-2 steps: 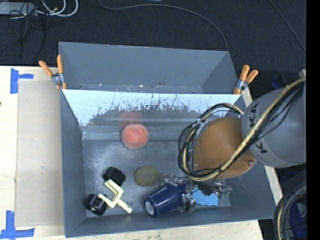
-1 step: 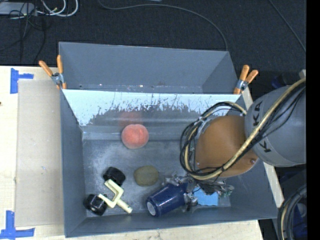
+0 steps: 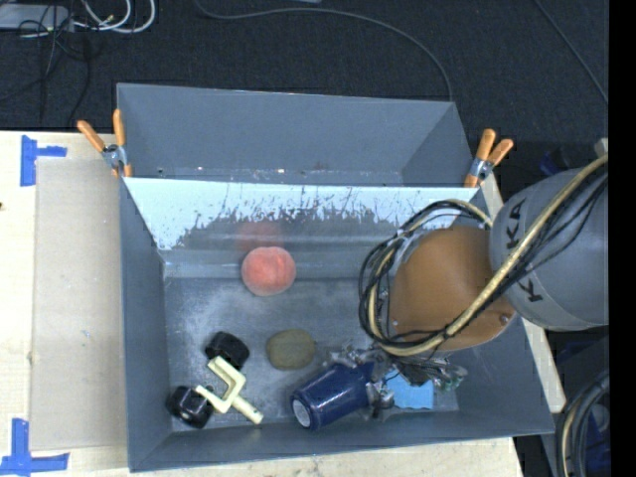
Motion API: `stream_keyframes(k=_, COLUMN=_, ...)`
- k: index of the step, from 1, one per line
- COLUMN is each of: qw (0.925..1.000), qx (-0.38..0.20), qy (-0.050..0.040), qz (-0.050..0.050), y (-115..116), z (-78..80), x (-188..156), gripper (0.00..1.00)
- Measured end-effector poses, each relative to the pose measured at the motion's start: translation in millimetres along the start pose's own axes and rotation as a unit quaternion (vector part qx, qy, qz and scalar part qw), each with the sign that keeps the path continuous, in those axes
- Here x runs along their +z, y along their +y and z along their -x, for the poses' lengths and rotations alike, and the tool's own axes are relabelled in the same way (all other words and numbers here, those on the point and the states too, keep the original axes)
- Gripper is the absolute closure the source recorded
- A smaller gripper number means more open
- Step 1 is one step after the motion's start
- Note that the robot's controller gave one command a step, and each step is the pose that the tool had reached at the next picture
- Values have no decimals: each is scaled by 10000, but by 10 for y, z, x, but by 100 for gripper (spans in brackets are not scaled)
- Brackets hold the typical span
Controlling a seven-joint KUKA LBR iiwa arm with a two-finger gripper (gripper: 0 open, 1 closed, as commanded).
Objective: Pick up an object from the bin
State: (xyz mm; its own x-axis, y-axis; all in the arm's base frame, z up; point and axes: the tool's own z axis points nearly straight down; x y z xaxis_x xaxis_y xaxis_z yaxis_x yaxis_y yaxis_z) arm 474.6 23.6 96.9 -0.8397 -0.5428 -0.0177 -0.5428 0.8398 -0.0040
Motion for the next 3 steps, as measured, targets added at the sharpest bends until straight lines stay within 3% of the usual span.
stream_keyframes(k=3, qw=10000, qx=9, qy=30, qz=21, y=14, z=-7, x=-389, gripper=100)
